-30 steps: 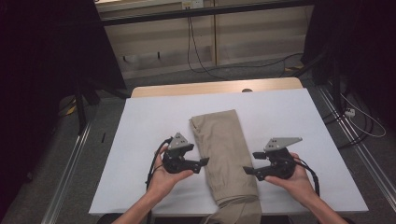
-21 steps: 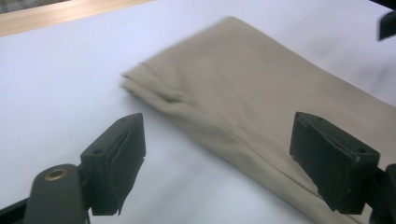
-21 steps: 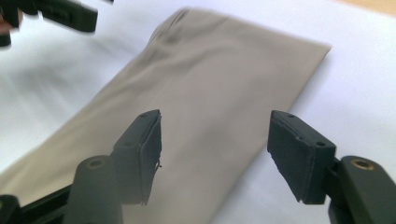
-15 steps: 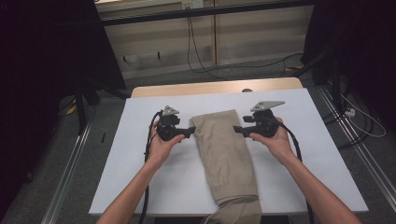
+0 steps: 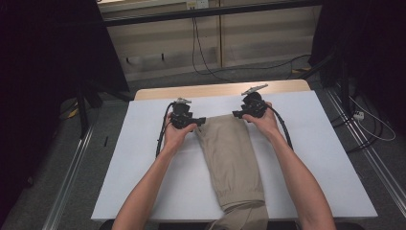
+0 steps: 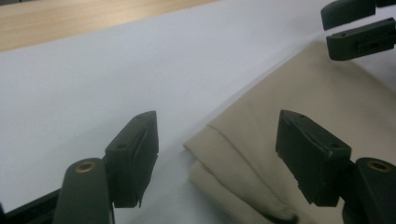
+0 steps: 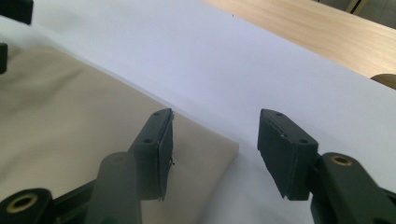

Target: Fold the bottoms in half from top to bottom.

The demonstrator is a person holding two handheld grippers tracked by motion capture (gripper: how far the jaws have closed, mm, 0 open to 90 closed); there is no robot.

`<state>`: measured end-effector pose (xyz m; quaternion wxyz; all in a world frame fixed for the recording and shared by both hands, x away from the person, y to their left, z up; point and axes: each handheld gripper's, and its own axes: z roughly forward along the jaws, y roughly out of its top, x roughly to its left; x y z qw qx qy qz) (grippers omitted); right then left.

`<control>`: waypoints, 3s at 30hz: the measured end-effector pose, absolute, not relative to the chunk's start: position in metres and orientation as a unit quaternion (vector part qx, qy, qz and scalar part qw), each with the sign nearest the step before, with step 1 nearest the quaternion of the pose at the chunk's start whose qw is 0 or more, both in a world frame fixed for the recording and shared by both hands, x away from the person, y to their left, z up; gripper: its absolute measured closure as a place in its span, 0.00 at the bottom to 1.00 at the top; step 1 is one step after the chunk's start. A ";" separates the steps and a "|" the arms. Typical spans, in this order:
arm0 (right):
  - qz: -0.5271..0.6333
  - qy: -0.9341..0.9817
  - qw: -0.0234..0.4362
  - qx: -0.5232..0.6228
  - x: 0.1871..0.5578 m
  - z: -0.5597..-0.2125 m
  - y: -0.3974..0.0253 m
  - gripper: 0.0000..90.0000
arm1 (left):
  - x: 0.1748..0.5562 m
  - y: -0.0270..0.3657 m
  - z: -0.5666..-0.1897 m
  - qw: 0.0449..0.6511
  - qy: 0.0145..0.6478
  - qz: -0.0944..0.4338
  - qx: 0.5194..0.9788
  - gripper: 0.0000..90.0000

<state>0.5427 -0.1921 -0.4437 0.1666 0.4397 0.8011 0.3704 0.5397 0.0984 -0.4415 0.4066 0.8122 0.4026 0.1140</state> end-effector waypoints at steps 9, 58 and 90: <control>0.365 0.808 0.144 0.439 0.555 -0.460 -0.183 0.51 | 0.550 0.098 -0.459 0.403 0.420 0.095 0.808 0.30; 0.471 0.708 0.197 0.488 0.561 -0.349 -0.172 0.96 | 0.589 0.105 -0.351 0.488 0.439 0.130 0.743 0.95; 0.443 0.806 0.120 0.374 0.399 -0.396 -0.167 0.59 | 0.446 0.112 -0.391 0.439 0.374 0.118 0.808 0.24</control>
